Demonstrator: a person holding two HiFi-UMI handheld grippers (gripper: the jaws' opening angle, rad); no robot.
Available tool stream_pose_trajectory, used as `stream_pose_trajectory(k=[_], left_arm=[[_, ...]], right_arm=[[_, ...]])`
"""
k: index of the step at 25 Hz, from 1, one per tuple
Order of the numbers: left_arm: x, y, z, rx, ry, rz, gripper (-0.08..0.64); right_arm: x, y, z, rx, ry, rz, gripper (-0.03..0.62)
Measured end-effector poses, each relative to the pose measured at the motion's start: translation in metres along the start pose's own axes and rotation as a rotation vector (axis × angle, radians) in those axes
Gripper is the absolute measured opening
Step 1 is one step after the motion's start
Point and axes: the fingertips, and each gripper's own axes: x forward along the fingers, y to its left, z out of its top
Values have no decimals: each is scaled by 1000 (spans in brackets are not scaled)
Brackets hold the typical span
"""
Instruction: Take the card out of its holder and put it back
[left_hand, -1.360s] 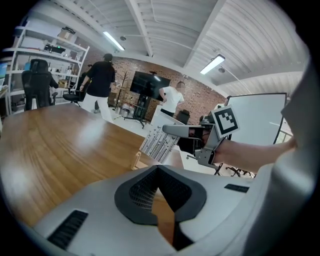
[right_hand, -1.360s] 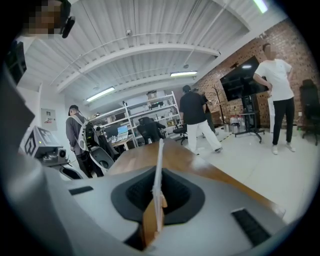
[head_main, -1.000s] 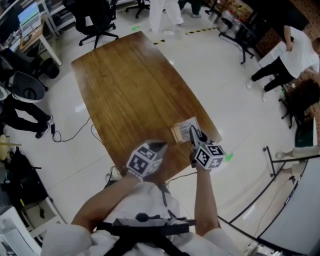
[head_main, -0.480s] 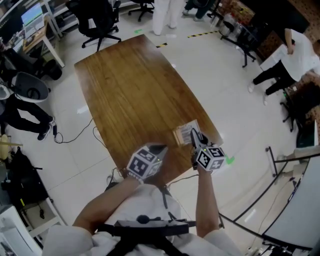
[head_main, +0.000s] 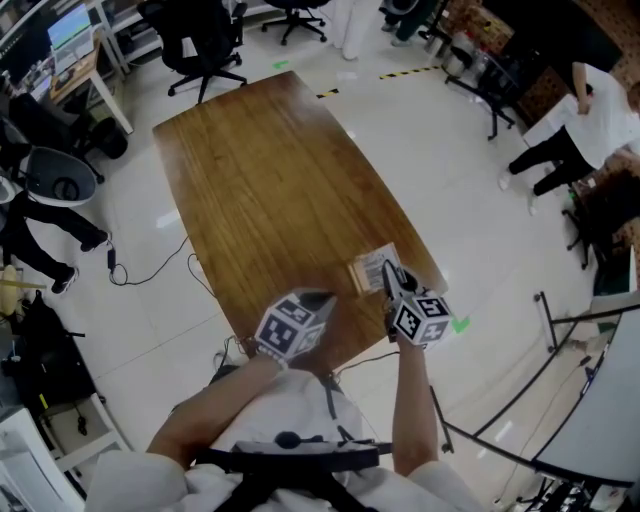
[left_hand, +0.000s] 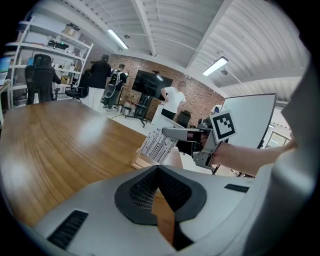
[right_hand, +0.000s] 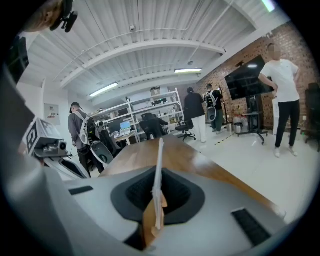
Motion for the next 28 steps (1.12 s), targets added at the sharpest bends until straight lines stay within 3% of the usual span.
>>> stream_pose_trajectory(k=[20, 26, 28], left_arm=[[-1, 6, -5, -43, -16, 15, -8], [-3, 8, -6, -41, -19, 10, -8], [-7, 8, -7, -43, -25, 6, -8]], right_arm=[[27, -6, -48, -3, 104, -9, 26], [28, -9, -48, -12, 105, -42, 57], [27, -8, -44, -6, 100, -57, 112]])
